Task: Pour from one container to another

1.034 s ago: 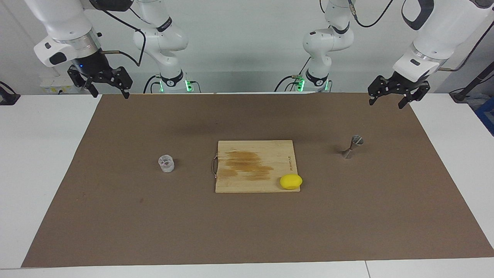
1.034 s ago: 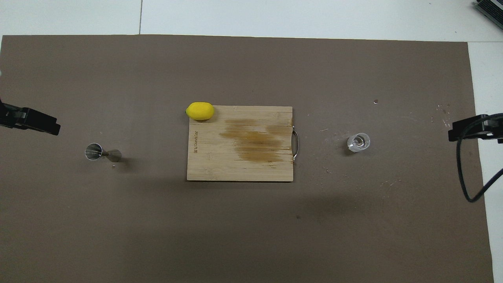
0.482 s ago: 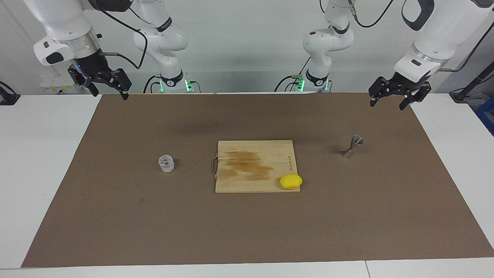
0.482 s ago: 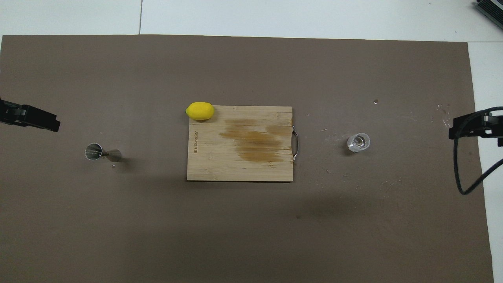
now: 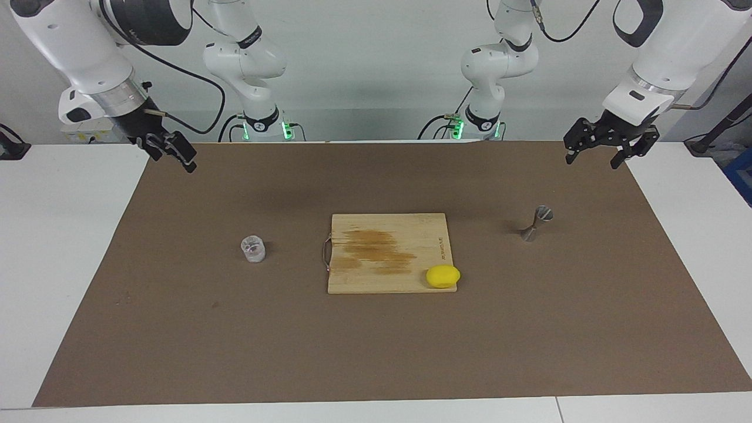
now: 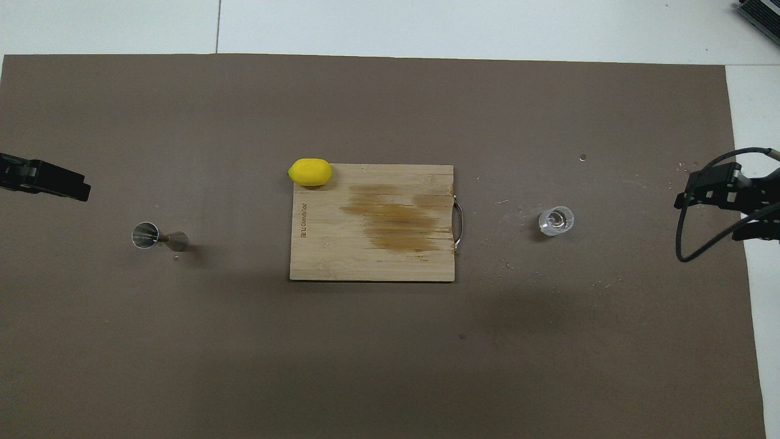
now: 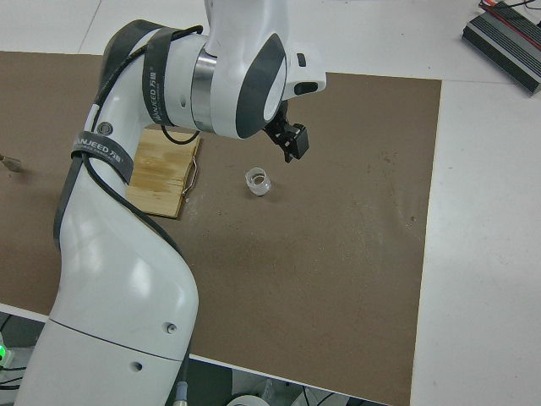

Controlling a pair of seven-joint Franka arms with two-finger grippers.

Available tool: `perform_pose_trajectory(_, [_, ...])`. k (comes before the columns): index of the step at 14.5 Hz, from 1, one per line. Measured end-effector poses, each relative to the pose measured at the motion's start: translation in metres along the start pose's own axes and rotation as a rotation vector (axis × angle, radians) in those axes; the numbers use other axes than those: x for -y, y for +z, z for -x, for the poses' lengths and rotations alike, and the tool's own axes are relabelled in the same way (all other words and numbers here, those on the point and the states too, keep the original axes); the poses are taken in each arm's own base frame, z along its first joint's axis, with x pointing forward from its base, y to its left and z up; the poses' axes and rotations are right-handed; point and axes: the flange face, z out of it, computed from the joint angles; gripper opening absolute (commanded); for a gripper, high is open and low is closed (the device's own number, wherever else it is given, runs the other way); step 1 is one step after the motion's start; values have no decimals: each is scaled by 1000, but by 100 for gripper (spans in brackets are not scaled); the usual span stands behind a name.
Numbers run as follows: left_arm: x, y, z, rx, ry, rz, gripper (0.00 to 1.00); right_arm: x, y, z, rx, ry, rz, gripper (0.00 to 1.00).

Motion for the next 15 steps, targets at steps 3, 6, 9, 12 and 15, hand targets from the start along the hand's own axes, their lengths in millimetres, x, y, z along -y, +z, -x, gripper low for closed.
perform_pose_trajectory(3, [-3, 1, 0, 1, 5, 0, 100, -11, 35, -10, 49, 171, -129, 100])
perform_pose_trajectory(6, [-3, 2, 0, 4, 5, 1, 100, -28, 50, -20, 94, 399, -244, 100])
perform_pose_trajectory(9, [-5, 2, 0, 5, 9, 1, 100, -44, 70, -26, 163, 620, -280, 100])
perform_pose_trajectory(12, [-11, 3, -1, 4, 21, 24, 100, -44, 115, -36, 277, 723, -284, 100])
perform_pose_trajectory(15, [25, 17, 8, -35, 95, 175, 100, -45, 155, -48, 394, 802, -327, 100])
